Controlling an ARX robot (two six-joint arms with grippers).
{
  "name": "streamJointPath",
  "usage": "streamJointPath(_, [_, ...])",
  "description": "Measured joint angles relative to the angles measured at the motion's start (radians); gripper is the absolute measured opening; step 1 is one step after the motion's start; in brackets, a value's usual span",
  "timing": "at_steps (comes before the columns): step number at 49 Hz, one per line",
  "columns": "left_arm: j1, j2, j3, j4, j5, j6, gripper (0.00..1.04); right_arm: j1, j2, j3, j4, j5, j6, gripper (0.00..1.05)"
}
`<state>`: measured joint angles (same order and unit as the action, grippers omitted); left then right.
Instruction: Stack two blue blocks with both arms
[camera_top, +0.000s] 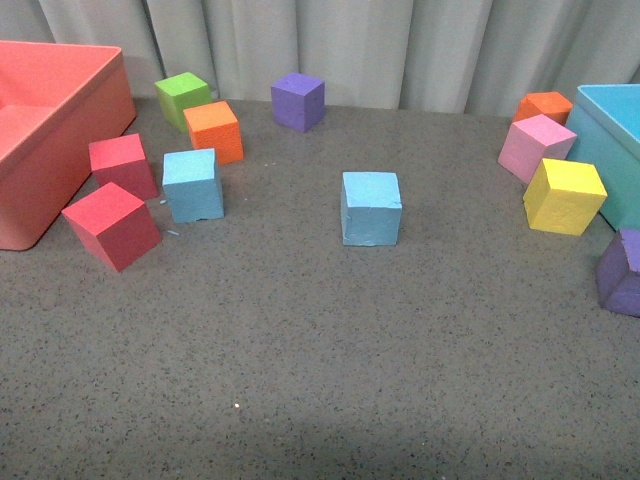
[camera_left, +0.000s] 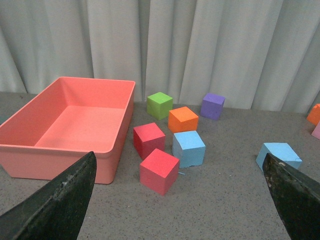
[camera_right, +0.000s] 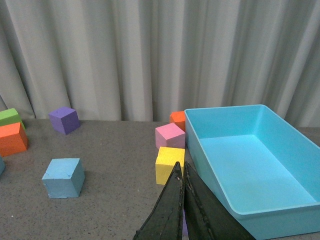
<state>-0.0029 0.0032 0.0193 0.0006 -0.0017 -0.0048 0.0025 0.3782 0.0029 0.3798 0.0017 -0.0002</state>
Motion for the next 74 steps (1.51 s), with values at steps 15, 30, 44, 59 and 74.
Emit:
streamJointPath(15, [0.000,0.000,0.000,0.000,0.000,0.000,0.98,0.000,-0.120,0.000,-0.117,0.000,0.000,0.01])
streamJointPath(30, [0.000,0.000,0.000,0.000,0.000,0.000,0.98,0.000,-0.214,0.000,-0.213,0.000,0.000,0.01])
streamJointPath(44, [0.000,0.000,0.000,0.000,0.000,0.000,0.98,0.000,-0.373,0.000,-0.378,-0.003,0.000,0.01])
streamJointPath(59, [0.000,0.010,0.004,-0.016,-0.006,-0.005,0.98,0.000,-0.374,0.000,-0.378,-0.003,0.000,0.48])
streamJointPath(74, [-0.130,0.986,0.368,0.262,-0.051,-0.127,0.98,0.000,-0.375,0.000,-0.378,-0.003,0.000,0.94])
